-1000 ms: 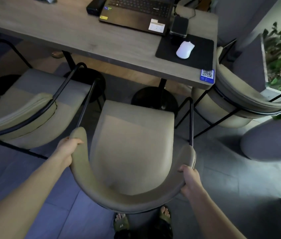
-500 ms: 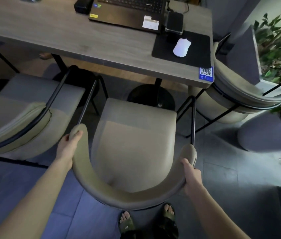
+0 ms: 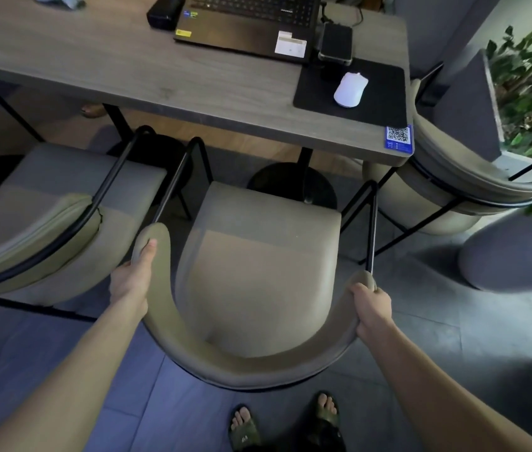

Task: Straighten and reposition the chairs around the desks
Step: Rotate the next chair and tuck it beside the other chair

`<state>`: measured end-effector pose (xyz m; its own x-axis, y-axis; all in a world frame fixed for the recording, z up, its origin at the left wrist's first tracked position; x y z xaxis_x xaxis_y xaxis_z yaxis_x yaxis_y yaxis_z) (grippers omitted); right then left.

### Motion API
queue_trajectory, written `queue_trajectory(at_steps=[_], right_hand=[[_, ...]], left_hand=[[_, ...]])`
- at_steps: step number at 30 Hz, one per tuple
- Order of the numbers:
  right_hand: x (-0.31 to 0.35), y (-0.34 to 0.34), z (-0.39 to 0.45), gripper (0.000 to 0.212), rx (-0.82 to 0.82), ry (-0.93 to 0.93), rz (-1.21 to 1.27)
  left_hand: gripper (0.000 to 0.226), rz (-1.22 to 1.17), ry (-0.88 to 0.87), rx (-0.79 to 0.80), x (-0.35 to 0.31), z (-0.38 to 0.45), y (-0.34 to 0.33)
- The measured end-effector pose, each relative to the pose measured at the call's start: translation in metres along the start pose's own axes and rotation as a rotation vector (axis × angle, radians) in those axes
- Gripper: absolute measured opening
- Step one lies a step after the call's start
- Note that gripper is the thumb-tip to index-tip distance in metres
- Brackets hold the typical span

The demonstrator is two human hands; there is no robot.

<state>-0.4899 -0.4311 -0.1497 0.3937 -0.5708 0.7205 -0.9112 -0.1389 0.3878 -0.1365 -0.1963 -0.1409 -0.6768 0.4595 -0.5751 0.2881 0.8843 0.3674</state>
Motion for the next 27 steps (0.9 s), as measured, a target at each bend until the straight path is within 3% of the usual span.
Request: queue_trajectory(at_steps=[4, 13, 27], right_hand=[[0.003, -0.011, 0.005, 0.007, 0.010, 0.007, 0.006], [0.024, -0.017, 0.016, 0.031, 0.016, 0.014, -0.045], [0.017, -0.045, -0.006, 0.030, 0.035, 0.011, -0.096]], left_hand=[[0.100, 0.037, -0.023, -0.003, -0.016, 0.009, -0.006], [0.091, 0.051, -0.037, -0.031, -0.025, 0.005, -0.014], [0.091, 0.065, 0.002, -0.029, -0.032, 0.020, 0.018]])
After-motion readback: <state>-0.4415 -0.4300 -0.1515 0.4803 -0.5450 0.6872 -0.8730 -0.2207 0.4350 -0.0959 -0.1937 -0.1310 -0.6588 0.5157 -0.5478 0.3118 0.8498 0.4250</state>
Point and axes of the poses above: each hand's wrist, its own z-axis towards the middle knuckle, its own y-axis out of the back of the hand, x = y × z, the point moved 5 cm from there along z, towards the middle knuckle, and after that the axes turned 9 degrees about y, right-handed, at the moved point
